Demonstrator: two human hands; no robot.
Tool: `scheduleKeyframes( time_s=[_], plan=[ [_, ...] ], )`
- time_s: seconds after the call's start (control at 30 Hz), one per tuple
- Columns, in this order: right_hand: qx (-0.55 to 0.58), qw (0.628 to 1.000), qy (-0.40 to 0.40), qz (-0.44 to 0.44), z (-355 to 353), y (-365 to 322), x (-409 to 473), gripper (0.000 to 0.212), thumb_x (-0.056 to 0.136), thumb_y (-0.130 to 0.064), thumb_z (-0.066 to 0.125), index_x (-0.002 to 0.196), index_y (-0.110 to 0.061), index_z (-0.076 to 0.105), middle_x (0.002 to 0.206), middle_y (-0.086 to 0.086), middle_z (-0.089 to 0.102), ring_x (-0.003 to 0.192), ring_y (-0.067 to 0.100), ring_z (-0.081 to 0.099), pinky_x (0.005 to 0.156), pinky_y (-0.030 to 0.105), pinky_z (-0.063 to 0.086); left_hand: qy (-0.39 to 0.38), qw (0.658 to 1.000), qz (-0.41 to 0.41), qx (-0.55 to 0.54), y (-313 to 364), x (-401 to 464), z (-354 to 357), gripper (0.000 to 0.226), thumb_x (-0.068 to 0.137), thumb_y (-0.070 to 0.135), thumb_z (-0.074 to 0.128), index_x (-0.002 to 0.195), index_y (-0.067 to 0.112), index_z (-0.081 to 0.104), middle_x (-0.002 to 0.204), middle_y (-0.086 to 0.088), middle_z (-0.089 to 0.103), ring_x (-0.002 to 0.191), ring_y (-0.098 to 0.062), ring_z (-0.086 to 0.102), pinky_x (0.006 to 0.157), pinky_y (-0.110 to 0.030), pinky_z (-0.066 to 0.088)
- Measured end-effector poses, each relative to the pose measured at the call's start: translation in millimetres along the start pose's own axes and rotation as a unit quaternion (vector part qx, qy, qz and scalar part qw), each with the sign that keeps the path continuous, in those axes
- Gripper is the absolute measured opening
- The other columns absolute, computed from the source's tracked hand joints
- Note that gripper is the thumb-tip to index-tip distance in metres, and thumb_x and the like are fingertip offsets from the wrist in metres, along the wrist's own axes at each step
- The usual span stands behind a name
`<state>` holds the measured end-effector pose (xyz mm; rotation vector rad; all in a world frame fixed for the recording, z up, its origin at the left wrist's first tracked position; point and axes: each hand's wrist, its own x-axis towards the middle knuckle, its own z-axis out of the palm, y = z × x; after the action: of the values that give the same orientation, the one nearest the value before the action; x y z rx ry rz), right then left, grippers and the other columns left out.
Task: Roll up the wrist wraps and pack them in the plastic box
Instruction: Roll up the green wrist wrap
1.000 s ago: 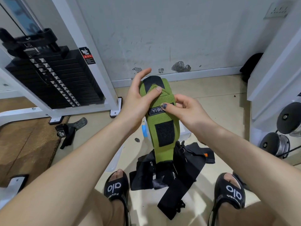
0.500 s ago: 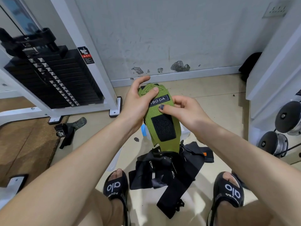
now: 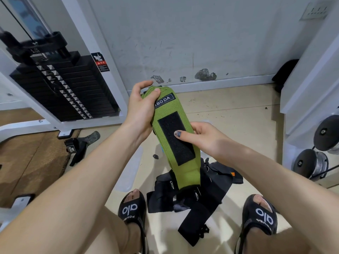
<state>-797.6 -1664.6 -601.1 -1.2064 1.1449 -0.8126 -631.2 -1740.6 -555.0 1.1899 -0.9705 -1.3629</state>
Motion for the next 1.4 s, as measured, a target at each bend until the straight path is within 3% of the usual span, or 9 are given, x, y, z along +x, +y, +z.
scheduleKeyframes(
  time_s=[0.17, 0.23, 0.33, 0.57, 0.7, 0.83, 1.1, 1.27, 1.4],
  plan=[
    [0.017, 1.0, 0.014, 0.007, 0, -1, -2, 0.019, 0.1, -0.024, 0.067, 0.107, -0.007, 0.071, 0.1, 0.004, 0.079, 0.09, 0.019, 0.076, 0.072, 0.025, 0.059, 0.043, 0.991, -0.112, -0.052, -1, 8, -10, 0.042, 0.104, 0.016, 0.061, 0.141, 0.018, 0.043, 0.104, -0.013, 0.072, 0.076, -0.021, 0.072, 0.075, -0.044, 0.063],
    [0.028, 0.998, 0.048, -0.01, 2, -4, -2, 0.016, 0.1, -0.023, 0.067, 0.099, -0.008, 0.072, 0.09, 0.002, 0.078, 0.081, 0.014, 0.075, 0.066, 0.022, 0.056, 0.032, 0.987, -0.146, -0.058, -6, 5, -9, 0.05, 0.104, 0.024, 0.061, 0.148, 0.02, 0.037, 0.12, -0.017, 0.069, 0.081, -0.023, 0.073, 0.067, -0.045, 0.066],
    [0.064, 0.994, 0.082, -0.031, 3, -10, 2, 0.017, 0.101, -0.023, 0.064, 0.097, -0.008, 0.073, 0.089, 0.004, 0.078, 0.081, 0.014, 0.074, 0.068, 0.023, 0.055, -0.034, 0.986, -0.162, 0.012, -17, -12, 1, 0.046, 0.105, 0.025, 0.059, 0.146, 0.03, 0.039, 0.104, -0.01, 0.068, 0.059, -0.013, 0.069, 0.049, -0.025, 0.056],
    [0.018, 0.999, -0.011, 0.045, 3, 0, -1, 0.027, 0.091, -0.025, 0.074, 0.115, -0.012, 0.072, 0.109, 0.011, 0.078, 0.103, 0.03, 0.075, 0.094, 0.046, 0.059, -0.022, 0.985, -0.166, 0.03, -21, -14, 1, 0.022, 0.106, 0.011, 0.053, 0.125, 0.01, 0.064, 0.097, -0.009, 0.067, 0.079, -0.018, 0.066, 0.075, -0.033, 0.06],
    [-0.003, 0.999, -0.016, 0.051, 1, 3, -10, 0.023, 0.093, -0.017, 0.072, 0.116, -0.015, 0.072, 0.109, 0.003, 0.079, 0.101, 0.022, 0.076, 0.091, 0.038, 0.059, -0.017, 0.977, -0.21, -0.042, -10, -11, -8, 0.019, 0.108, 0.017, 0.052, 0.121, 0.007, 0.06, 0.092, -0.011, 0.068, 0.076, -0.02, 0.068, 0.073, -0.033, 0.063],
    [0.042, 0.998, 0.042, -0.002, -3, -4, -7, 0.023, 0.096, -0.012, 0.068, 0.119, -0.013, 0.071, 0.111, 0.007, 0.078, 0.104, 0.024, 0.075, 0.091, 0.038, 0.058, -0.105, 0.97, -0.218, 0.008, -20, -27, -1, 0.033, 0.108, 0.028, 0.051, 0.141, 0.028, 0.048, 0.125, -0.016, 0.068, 0.096, -0.027, 0.071, 0.079, -0.042, 0.063],
    [-0.01, 0.997, -0.016, 0.072, 3, -4, -15, 0.023, 0.095, -0.019, 0.07, 0.117, -0.012, 0.07, 0.108, 0.015, 0.077, 0.091, 0.036, 0.073, 0.072, 0.04, 0.052, -0.049, 0.98, -0.19, -0.018, -20, -22, 8, 0.015, 0.106, 0.004, 0.047, 0.112, 0.012, 0.058, 0.09, -0.011, 0.063, 0.074, -0.02, 0.064, 0.064, -0.03, 0.061],
    [0.056, 0.997, 0.019, 0.039, -2, -13, -14, 0.026, 0.096, -0.015, 0.068, 0.121, -0.009, 0.069, 0.115, 0.021, 0.074, 0.098, 0.034, 0.074, 0.081, 0.044, 0.062, -0.113, 0.967, -0.17, 0.152, -23, -21, -1, 0.022, 0.109, 0.023, 0.045, 0.127, 0.017, 0.055, 0.101, -0.009, 0.061, 0.091, -0.023, 0.062, 0.084, -0.037, 0.055],
    [0.114, 0.991, 0.026, 0.066, -7, -24, -12, 0.028, 0.099, -0.015, 0.06, 0.121, 0.001, 0.069, 0.123, 0.028, 0.068, 0.1, 0.033, 0.069, 0.092, 0.046, 0.056, -0.183, 0.929, -0.085, 0.31, -20, -28, -3, 0.034, 0.092, 0.016, 0.037, 0.107, 0.026, 0.065, 0.1, -0.012, 0.061, 0.089, -0.024, 0.059, 0.091, -0.047, 0.055]
  ],
)
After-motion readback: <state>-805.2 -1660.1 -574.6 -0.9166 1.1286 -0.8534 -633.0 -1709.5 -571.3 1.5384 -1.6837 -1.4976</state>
